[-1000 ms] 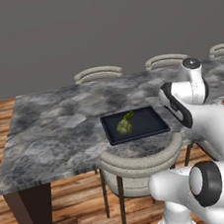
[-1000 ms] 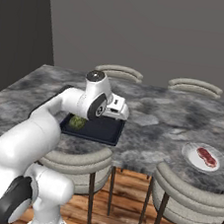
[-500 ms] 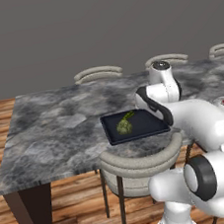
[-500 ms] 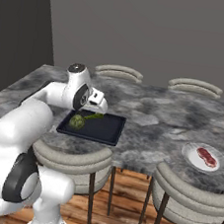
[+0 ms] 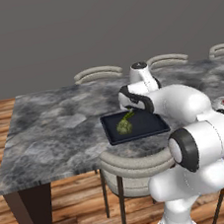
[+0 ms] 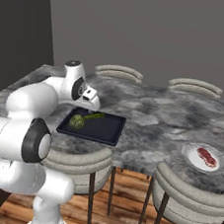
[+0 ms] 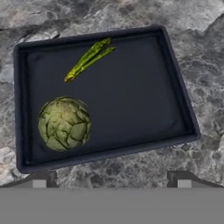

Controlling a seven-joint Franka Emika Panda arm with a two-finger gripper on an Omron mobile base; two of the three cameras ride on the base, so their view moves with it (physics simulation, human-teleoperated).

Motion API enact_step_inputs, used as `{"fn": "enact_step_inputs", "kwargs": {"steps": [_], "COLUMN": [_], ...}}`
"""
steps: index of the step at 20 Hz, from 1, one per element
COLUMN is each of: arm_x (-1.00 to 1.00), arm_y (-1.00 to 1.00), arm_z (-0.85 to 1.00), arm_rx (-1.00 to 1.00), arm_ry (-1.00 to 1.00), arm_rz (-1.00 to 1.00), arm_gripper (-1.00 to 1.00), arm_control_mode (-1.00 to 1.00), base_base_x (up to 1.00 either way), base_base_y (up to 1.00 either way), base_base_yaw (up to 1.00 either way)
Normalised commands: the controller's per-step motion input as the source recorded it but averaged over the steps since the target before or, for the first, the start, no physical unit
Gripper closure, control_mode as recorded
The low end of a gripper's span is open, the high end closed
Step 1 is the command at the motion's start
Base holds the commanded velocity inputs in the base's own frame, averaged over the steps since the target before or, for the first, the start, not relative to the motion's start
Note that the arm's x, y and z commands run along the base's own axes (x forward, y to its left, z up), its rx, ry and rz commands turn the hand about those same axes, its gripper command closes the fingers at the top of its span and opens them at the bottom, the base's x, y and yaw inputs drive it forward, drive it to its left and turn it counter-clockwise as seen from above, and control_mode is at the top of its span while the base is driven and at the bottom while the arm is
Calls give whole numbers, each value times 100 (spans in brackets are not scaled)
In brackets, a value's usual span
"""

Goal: Create a steak meal by picking up the steak and asparagus from the tray and placing them on the plate. Leave the artichoke on the tray.

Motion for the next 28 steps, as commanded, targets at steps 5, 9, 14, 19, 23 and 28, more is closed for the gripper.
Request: {"fn": "enact_step_inputs", "kwargs": {"steps": [5,9,14,19,23,28], "arm_x": [41,43,47,50,35,40], "arm_y": [0,0,0,2,13,9], "arm_z": [-23,-38,-50,-45,-33,-27], "arm_rx": [3,6,10,7,0,0], "arm_ry": [3,0,0,0,0,0], "arm_rz": [-15,-17,-9,-1,0,0], "arm_gripper": [-100,-100,-100,-100,-100,-100], "arm_control_mode": [-100,-100,-100,-100,-100,-100], "base_base_x": [0,0,0,0,0,0], "base_base_y": [0,0,0,0,0,0], "base_base_yaw": [0,0,0,0,0,0]}}
